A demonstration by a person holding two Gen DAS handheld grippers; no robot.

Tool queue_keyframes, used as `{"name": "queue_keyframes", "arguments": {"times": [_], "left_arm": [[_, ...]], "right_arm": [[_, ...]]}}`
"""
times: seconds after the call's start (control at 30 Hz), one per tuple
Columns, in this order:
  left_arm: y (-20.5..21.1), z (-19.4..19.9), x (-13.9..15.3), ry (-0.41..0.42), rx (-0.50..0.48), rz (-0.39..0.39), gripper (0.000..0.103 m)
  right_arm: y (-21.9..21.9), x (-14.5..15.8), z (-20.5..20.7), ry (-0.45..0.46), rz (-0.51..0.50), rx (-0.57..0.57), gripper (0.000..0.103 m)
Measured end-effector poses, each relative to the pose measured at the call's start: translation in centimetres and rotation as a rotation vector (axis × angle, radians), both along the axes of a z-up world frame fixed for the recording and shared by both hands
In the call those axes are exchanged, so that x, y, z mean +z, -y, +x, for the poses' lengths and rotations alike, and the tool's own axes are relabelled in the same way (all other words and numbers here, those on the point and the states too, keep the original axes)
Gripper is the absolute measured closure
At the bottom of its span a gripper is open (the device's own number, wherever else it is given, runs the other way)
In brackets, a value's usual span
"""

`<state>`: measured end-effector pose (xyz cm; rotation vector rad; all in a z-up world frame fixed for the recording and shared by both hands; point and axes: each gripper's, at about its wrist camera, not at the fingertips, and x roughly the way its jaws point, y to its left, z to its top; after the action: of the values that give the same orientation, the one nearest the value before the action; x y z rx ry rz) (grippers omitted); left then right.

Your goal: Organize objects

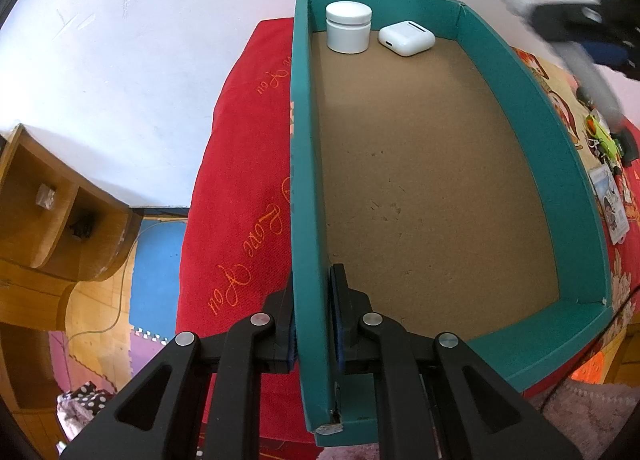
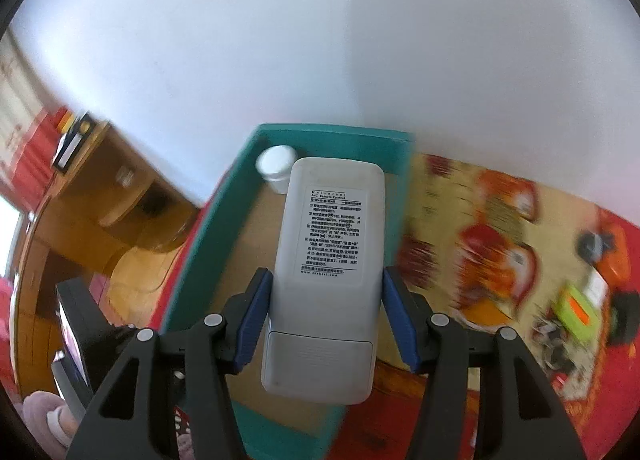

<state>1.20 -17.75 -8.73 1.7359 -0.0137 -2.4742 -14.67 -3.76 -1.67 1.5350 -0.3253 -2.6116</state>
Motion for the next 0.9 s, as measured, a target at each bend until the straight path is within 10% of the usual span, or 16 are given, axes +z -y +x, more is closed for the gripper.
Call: {"name": "queue_keyframes", "arguments": {"times": [0.9], "left_arm": [[-0.1,-0.6,0.0,-0.008,-0.012,-0.002,0.090]], "right_arm": [[7.8,-9.3,-9.5,0.268,0.009,0.058,0.047]]}}
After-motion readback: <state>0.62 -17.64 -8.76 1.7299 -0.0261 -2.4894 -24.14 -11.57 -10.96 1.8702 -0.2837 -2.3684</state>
